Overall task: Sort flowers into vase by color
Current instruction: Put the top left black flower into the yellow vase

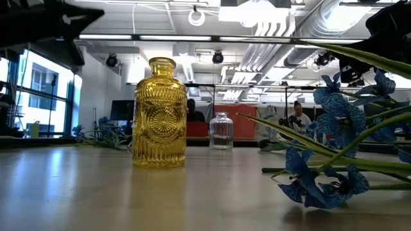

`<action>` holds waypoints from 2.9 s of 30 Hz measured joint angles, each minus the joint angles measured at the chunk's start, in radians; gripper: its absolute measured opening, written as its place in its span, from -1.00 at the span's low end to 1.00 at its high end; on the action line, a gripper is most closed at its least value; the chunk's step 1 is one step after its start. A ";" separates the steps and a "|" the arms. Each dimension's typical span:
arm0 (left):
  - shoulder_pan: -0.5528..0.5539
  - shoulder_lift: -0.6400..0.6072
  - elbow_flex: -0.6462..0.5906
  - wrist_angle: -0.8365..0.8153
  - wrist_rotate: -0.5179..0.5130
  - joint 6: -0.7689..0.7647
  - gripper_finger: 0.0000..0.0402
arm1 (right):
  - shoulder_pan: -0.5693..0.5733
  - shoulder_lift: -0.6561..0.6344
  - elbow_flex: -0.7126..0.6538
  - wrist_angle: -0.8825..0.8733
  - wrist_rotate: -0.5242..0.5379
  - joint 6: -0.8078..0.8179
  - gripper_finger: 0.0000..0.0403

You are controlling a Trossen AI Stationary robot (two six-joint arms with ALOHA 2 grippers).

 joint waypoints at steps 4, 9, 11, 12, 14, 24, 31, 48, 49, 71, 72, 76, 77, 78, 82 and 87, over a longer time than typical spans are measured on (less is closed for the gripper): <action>0.000 0.253 0.160 0.002 -0.016 0.104 -1.00 | 0.000 0.000 0.000 -0.001 0.000 0.000 -1.00; 0.001 0.607 0.468 -0.259 -0.083 0.139 -0.97 | 0.000 0.000 0.000 -0.001 0.000 0.000 -1.00; 0.010 0.715 0.602 -0.511 -0.135 0.135 -0.93 | 0.000 0.000 0.000 -0.001 0.000 0.000 -1.00; 0.018 0.767 0.667 -0.636 -0.159 0.116 -0.90 | 0.000 0.000 0.000 -0.001 0.000 0.000 -1.00; 0.041 0.857 0.780 -0.895 -0.188 0.071 -0.83 | 0.000 0.000 0.000 -0.001 0.000 0.000 -1.00; 0.347 1.124 0.948 -1.373 -0.120 -0.063 -0.25 | 0.000 0.000 0.000 -0.002 0.000 0.000 -1.00; 0.634 1.323 0.945 -1.262 0.045 0.057 -0.04 | 0.000 0.000 0.000 -0.002 0.000 0.000 -1.00; 0.752 1.585 0.945 -1.126 0.165 0.050 -0.03 | 0.000 0.000 0.000 -0.002 0.000 0.000 -1.00; 0.752 1.596 0.945 -1.120 0.160 0.050 -0.03 | 0.000 0.000 0.000 -0.002 0.000 0.000 -1.00; 0.618 1.349 0.943 -0.868 0.056 0.095 -0.99 | 0.000 0.000 0.000 -0.002 0.000 0.000 -1.00; 0.600 1.306 0.943 -0.830 0.034 0.106 -0.99 | 0.000 0.000 0.000 -0.002 0.000 0.000 -1.00; 0.486 1.151 0.945 -0.677 0.020 0.199 -1.00 | 0.000 0.000 0.000 -0.002 0.000 0.000 -1.00; 0.447 1.120 0.945 -0.661 0.017 0.215 -1.00 | 0.000 0.000 0.000 -0.002 0.000 0.000 -1.00; 0.401 1.095 0.945 -0.645 0.016 0.227 -1.00 | 0.000 0.000 0.000 -0.003 0.000 0.000 -1.00; 0.183 1.028 0.945 -0.572 -0.068 0.233 -1.00 | 0.000 0.000 0.000 -0.002 0.000 0.000 -1.00; -0.120 1.027 0.944 -0.438 -0.275 0.332 -1.00 | 0.000 0.000 0.000 -0.002 0.000 0.000 -1.00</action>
